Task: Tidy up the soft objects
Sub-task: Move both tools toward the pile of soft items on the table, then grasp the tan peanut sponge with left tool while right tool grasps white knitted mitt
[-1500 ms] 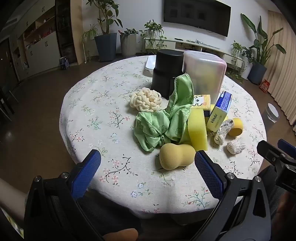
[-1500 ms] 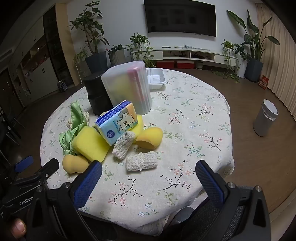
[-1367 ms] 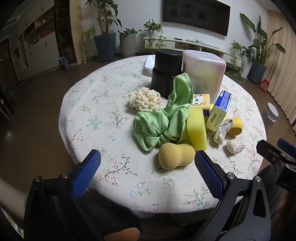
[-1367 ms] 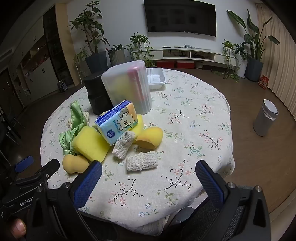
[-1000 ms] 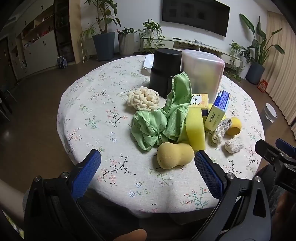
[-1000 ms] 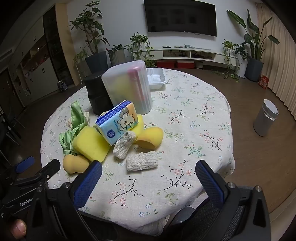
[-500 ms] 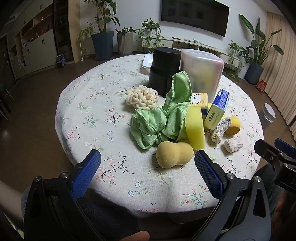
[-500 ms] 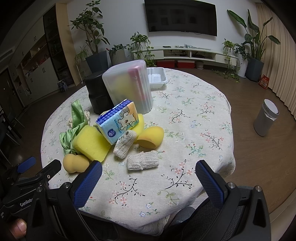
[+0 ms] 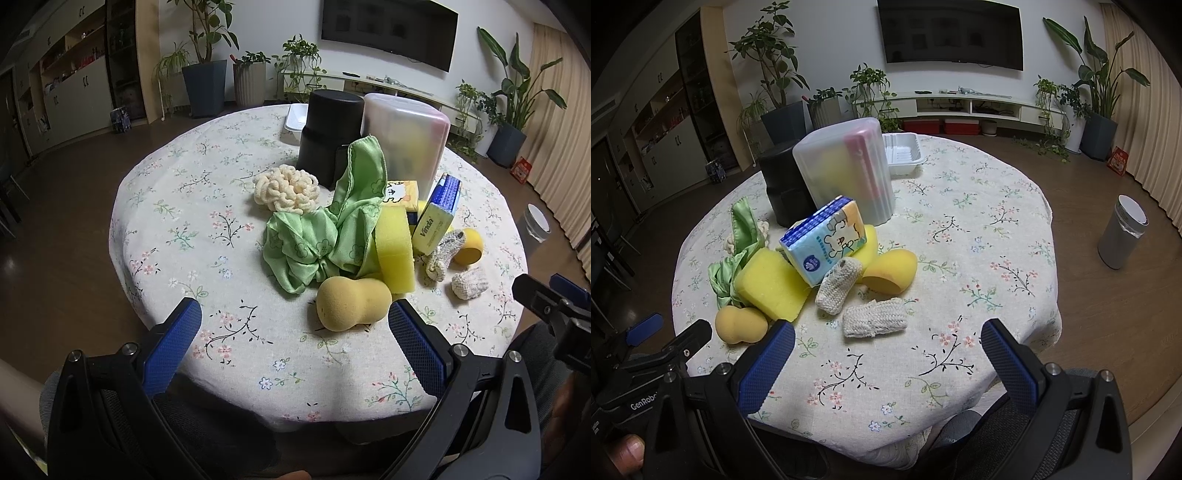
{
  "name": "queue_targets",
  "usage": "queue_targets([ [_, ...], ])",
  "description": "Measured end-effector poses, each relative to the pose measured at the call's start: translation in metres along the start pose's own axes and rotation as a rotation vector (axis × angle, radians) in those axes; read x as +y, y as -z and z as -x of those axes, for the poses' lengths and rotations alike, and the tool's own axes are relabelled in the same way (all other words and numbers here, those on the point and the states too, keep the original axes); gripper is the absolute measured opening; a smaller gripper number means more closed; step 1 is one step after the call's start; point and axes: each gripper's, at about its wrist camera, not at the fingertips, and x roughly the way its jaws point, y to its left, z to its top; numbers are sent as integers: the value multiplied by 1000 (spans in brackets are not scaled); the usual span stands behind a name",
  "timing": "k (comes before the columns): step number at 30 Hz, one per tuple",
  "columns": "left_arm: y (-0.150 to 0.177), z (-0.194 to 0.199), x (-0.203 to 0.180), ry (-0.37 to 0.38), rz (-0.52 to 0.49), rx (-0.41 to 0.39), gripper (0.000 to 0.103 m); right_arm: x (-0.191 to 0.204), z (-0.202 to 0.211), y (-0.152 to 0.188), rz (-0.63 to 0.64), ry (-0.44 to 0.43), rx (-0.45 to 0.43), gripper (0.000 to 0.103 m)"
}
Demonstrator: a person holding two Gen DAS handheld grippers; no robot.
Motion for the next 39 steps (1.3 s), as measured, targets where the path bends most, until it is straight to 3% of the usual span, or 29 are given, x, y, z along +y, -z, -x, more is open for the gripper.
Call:
queue_targets([
  [6, 8, -7, 8, 5, -6, 20, 103, -3, -2, 0, 0, -2, 0, 103],
  [16, 13, -24, -11, 101, -76, 40, 101, -15, -29, -2, -1, -44, 50, 102],
  [24, 12, -39, -13, 81, -80, 70, 101, -5, -52, -1, 50, -74, 105, 95],
  [39, 8, -51, -17, 75, -81, 93, 101, -7, -67, -5, 55, -76, 125, 95],
])
